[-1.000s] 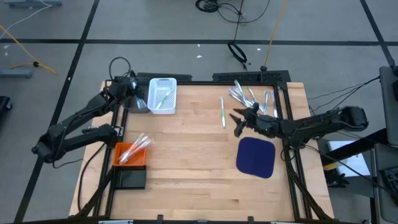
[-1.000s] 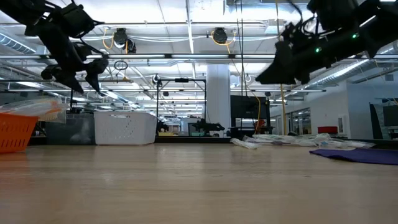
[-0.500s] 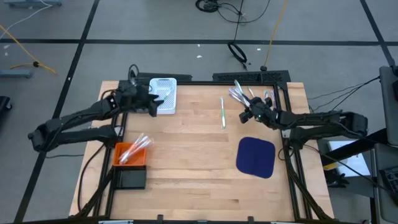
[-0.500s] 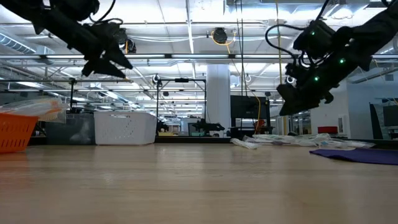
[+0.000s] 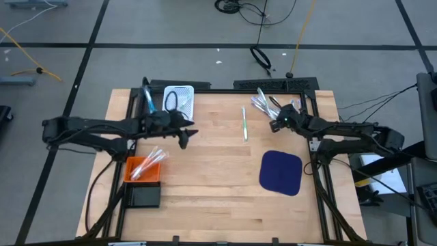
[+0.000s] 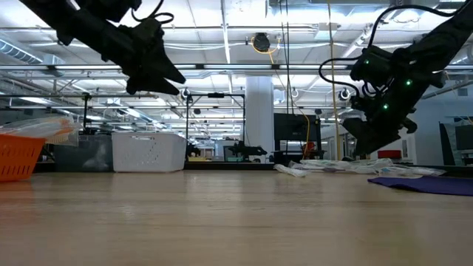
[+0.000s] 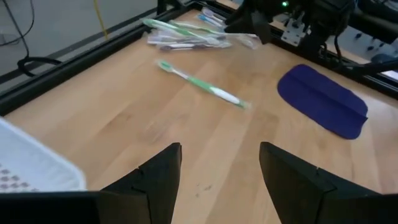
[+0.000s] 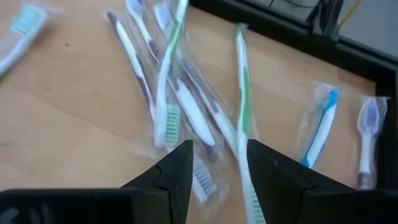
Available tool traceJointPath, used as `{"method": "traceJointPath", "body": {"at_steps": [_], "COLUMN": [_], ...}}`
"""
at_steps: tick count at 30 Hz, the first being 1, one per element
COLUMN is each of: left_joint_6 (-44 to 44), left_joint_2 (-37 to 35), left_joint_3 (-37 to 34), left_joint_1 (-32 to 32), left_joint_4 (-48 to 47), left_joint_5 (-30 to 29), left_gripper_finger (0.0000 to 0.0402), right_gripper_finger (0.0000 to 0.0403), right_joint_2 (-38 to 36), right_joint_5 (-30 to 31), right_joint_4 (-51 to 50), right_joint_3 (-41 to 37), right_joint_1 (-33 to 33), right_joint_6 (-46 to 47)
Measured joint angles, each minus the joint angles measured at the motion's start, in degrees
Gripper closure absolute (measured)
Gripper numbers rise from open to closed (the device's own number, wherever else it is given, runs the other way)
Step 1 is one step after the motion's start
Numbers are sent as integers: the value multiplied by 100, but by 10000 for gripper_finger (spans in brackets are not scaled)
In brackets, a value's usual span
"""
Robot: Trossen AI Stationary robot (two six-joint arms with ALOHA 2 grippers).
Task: Pick & Place Toothbrushes
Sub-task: Put the green toothbrush into the white bin
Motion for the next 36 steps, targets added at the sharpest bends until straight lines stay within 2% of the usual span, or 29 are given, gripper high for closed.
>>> {"method": "traceJointPath", "body": {"at_steps": [6, 16, 27, 31, 36], "left_joint_6": [12, 10, -28, -28, -28], "left_joint_2": [488, 956, 1066, 1066, 1066], "left_joint_3": [0, 0, 0, 0, 0], "left_joint_1": [-215, -358, -359, -359, -359], "left_joint_4": [540, 825, 848, 847, 844], "left_joint_5": [-50, -56, -103, -103, -103], "left_gripper_finger": [186, 186, 185, 185, 186], "right_gripper_finger": [261, 261, 261, 261, 261], "right_joint_2": [0, 0, 0, 0, 0], "right_joint_5": [-286, -269, -245, -15, -71], "right_joint_4": [-183, -504, -477, -434, -480], "right_joint_3": [0, 0, 0, -2, -2], "right_joint_1": [-164, -354, -507, -511, -510], "right_joint_6": [4, -7, -544, -582, -601]}}
